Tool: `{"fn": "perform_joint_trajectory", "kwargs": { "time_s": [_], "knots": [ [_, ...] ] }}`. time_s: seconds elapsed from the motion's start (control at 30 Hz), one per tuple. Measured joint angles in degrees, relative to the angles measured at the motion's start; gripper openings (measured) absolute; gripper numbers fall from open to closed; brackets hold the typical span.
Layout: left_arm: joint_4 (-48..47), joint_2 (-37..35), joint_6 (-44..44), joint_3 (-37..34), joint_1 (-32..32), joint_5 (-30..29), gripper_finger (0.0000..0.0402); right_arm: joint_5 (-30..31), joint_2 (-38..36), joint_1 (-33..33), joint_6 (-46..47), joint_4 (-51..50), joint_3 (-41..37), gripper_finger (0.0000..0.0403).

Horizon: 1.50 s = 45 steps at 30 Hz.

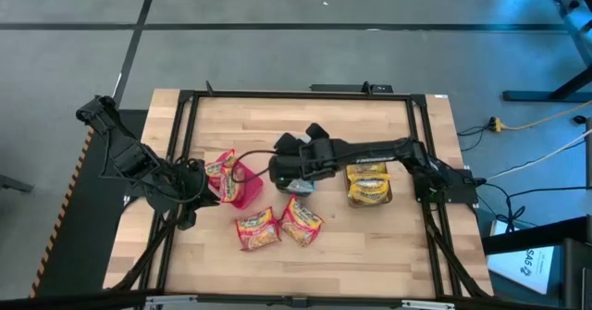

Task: Sort Maruchan noodles
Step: Put the blue noodle pack into the blue bin

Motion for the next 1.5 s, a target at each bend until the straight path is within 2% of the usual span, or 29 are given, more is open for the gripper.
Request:
{"fn": "perform_joint_trajectory", "kwargs": {
  "time_s": [0.17,0.37,0.53,0.63,0.8,0.93,1.1,1.27,1.5],
  "knots": [
    [0.0,0.0,0.0,0.0,-0.02,-0.07,0.0047,-1.68,0.0,-0.53,-0.09,-0.04,0.0,0.0],
    [-0.19,0.0,0.01,0.0,-0.01,-1.14,0.0047,-8.11,0.0,-0.54,-0.11,-2.41,0.0,0.0001],
    [-0.24,0.0,0.01,0.0,-0.02,-1.22,0.0047,-6.62,0.0,-1.43,-0.12,-10.83,0.0,0.0023],
    [-0.31,0.0,0.02,0.0,-0.02,-1.43,0.0047,-10.03,-0.05,-2.87,-1.68,-13.31,-0.6,0.0056],
    [-1.27,0.0,-0.15,0.0,-0.02,-2.73,0.0047,-18.72,-0.01,-5.45,-4.75,-11.83,-3.7,0.0144],
    [-1.39,0.01,-0.16,0.0,-0.01,-2.78,0.0047,-21.07,0.11,-8.13,-9.45,-12.35,-6.03,0.0213],
    [-1.51,0.01,-0.15,0.0,-0.02,-2.8,0.0047,-30.44,0.04,-11.26,-17.39,-10.75,-7.41,0.026],
    [-1.53,0.02,-0.15,0.0,0.0,-3.03,0.0047,-35.64,0.04,-13.46,-19.52,-9.13,-8.67,0.0249],
    [-3.5,0.0,-0.15,0.0,0.0,-4.17,0.0047,-39.54,0.04,-14.16,-21.07,-6.21,-8.68,0.0171]
  ]
}}
